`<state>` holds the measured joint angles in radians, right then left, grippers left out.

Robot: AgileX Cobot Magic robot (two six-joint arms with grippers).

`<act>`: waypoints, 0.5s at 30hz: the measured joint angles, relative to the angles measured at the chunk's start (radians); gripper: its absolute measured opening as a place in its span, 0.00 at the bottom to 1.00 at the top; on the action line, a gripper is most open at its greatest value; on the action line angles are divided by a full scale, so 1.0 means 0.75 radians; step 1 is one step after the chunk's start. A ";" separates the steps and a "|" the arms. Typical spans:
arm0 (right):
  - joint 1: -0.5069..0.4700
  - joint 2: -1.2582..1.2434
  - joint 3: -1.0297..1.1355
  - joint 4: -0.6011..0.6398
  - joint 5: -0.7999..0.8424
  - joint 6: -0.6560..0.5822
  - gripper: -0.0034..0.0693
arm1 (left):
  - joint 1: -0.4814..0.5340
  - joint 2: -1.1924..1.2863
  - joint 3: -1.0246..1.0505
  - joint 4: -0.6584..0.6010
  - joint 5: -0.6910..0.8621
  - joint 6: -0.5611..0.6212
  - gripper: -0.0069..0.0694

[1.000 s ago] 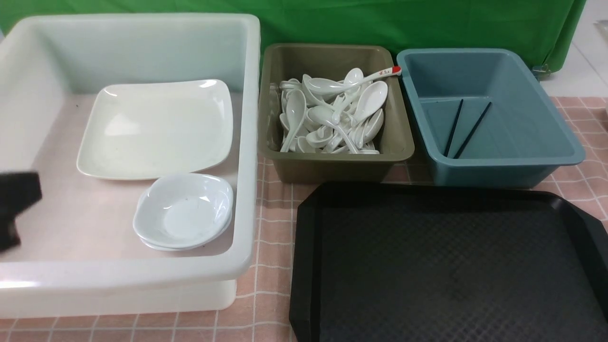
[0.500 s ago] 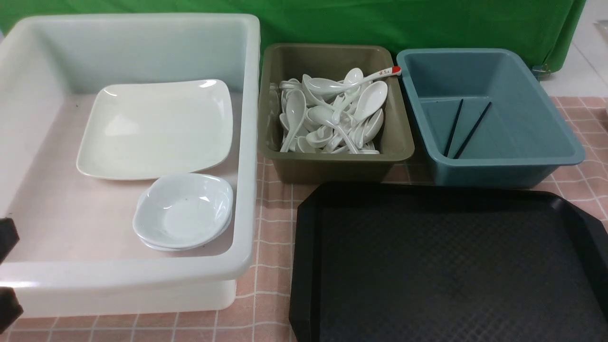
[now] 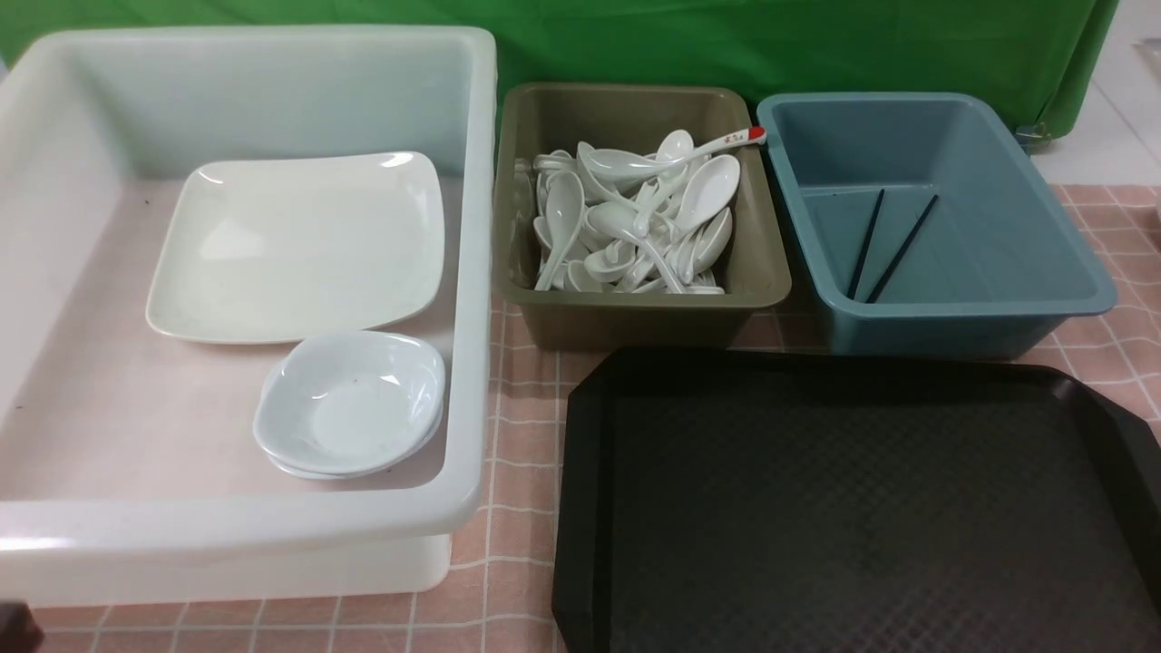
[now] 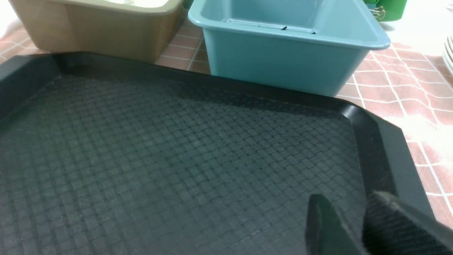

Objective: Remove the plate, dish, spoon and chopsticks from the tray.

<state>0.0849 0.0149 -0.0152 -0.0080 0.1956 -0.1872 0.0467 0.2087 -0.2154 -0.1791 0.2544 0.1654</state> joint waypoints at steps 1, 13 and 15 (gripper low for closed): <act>0.000 0.000 0.000 0.000 0.000 0.000 0.37 | 0.000 -0.061 0.056 0.029 -0.026 -0.038 0.09; 0.000 0.000 0.000 0.000 0.000 0.000 0.38 | -0.043 -0.278 0.295 0.231 -0.084 -0.305 0.09; 0.000 0.000 0.000 0.000 0.000 0.000 0.38 | -0.084 -0.278 0.295 0.239 -0.065 -0.305 0.09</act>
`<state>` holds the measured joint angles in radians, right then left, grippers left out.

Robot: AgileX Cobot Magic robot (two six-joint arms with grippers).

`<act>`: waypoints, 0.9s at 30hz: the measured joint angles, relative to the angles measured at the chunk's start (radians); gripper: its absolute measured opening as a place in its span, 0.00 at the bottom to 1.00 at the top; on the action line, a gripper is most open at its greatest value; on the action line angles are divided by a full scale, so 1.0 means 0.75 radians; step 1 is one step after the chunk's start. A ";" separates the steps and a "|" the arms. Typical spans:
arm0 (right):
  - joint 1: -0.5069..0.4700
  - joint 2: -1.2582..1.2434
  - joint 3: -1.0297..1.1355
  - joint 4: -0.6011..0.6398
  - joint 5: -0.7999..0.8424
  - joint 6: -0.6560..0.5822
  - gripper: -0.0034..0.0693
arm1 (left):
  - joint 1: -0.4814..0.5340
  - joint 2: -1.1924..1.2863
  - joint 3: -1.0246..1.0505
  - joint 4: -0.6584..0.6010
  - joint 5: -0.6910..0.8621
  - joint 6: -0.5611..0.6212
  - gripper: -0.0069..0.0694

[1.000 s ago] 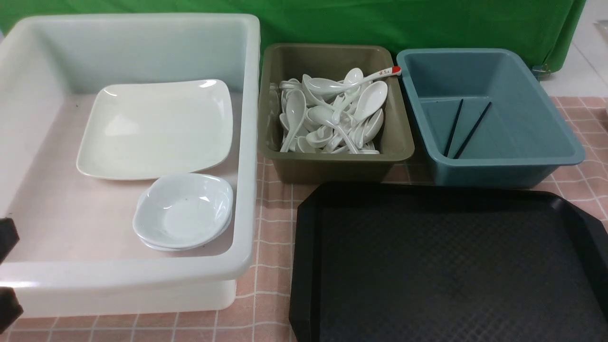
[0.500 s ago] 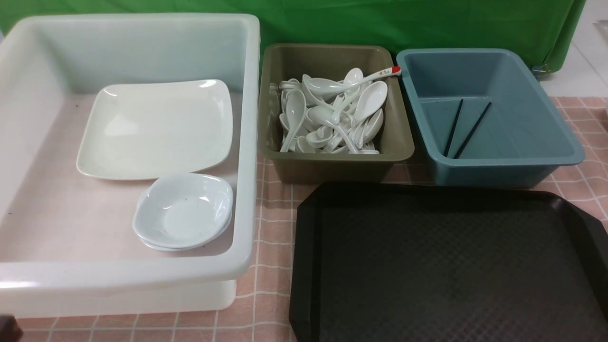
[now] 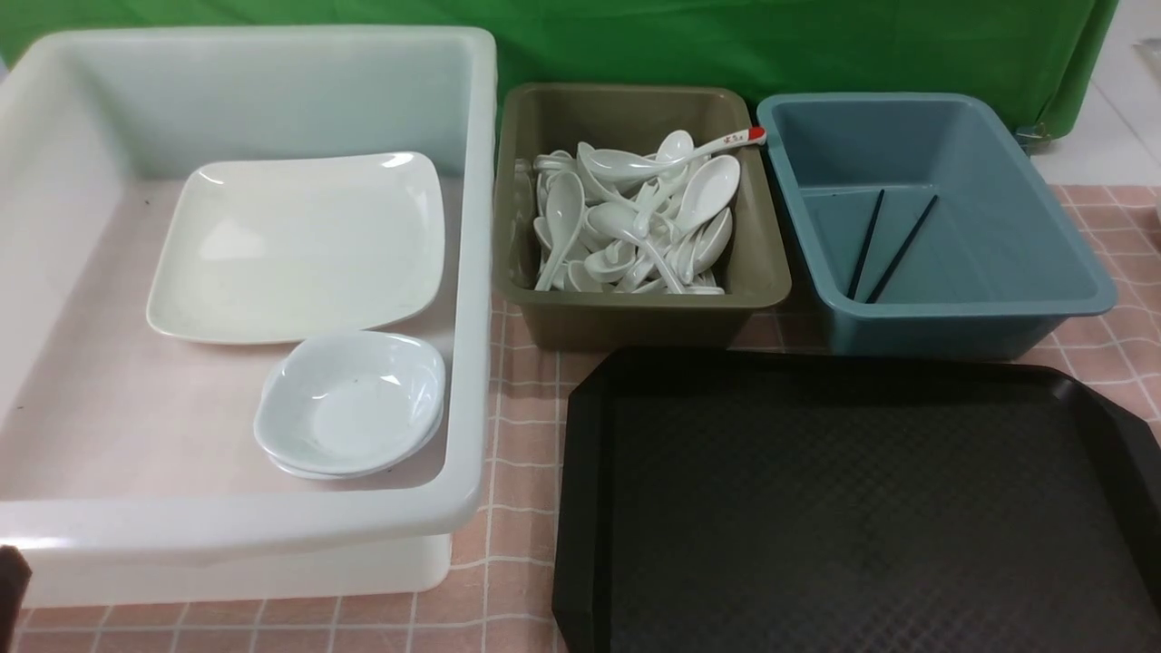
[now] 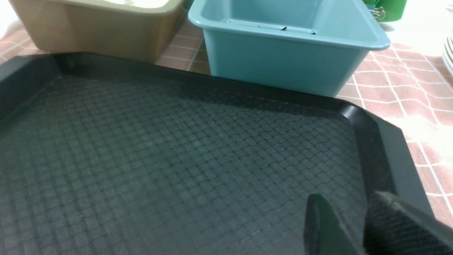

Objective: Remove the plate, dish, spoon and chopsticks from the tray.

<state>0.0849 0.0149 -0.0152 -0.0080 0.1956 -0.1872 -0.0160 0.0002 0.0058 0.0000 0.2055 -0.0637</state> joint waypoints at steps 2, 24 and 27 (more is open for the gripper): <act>0.000 0.000 0.000 0.000 0.000 0.000 0.38 | -0.010 0.000 0.000 0.000 0.012 0.000 0.09; 0.000 0.000 0.000 0.000 0.000 0.001 0.38 | 0.100 0.000 0.000 0.000 0.017 0.000 0.09; 0.000 0.000 0.000 0.000 0.000 0.001 0.38 | 0.100 0.000 0.000 0.000 0.017 0.000 0.09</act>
